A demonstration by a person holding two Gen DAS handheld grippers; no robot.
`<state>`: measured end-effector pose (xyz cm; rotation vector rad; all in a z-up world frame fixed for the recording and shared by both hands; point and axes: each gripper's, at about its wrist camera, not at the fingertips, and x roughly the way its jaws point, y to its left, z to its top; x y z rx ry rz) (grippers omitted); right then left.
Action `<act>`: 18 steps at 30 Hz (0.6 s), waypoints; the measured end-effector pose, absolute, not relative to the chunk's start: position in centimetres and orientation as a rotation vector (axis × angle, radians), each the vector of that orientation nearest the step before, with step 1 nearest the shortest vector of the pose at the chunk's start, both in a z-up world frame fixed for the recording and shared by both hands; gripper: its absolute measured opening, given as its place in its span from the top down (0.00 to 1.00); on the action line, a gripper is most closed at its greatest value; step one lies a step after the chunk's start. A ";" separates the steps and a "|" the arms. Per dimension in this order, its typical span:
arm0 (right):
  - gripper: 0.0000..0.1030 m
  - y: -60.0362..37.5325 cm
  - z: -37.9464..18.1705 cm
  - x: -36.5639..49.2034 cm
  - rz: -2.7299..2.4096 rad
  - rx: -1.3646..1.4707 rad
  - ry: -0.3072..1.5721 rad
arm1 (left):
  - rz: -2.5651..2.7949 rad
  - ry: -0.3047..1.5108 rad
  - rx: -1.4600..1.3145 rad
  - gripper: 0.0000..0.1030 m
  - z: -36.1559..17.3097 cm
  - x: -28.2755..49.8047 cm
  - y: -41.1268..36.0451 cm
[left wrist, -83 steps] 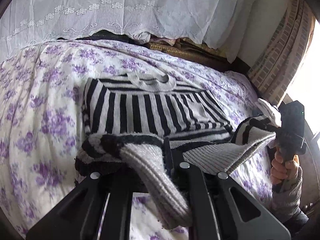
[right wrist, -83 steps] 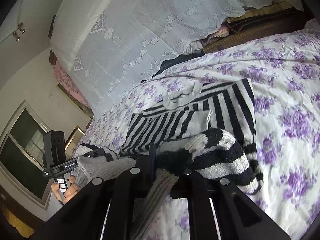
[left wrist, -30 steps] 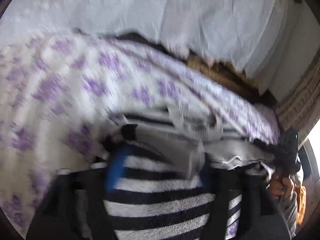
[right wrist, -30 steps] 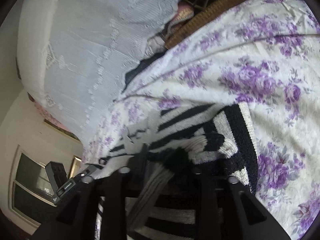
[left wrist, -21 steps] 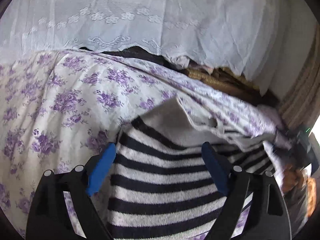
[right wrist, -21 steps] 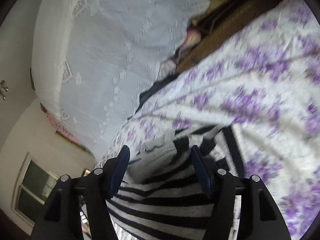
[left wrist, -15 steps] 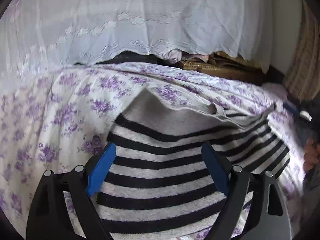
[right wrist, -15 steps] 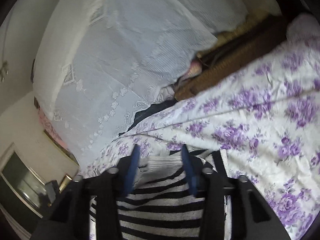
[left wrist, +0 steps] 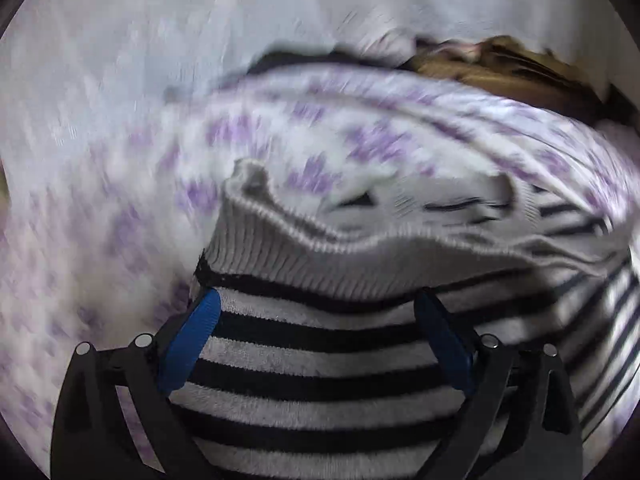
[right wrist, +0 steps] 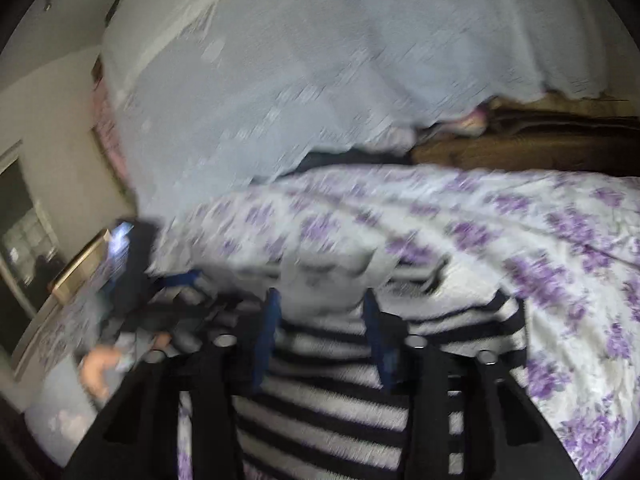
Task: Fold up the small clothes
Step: 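Press the folded sweater flat with both grippers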
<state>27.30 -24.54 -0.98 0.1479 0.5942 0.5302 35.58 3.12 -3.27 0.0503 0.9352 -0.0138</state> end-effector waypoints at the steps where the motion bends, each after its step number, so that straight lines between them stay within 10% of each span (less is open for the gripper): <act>1: 0.51 -24.3 -1.3 27.4 0.516 0.135 0.605 | -0.021 0.943 0.017 0.08 -3.7 35.8 3.7; 12: 0.40 -28.8 -5.5 37.0 0.268 0.465 0.793 | -0.093 0.818 0.028 0.04 -0.5 33.8 2.7; 18: 0.57 -32.4 -7.4 35.8 0.259 0.642 0.701 | -0.018 0.981 -0.129 0.04 -5.6 36.8 7.0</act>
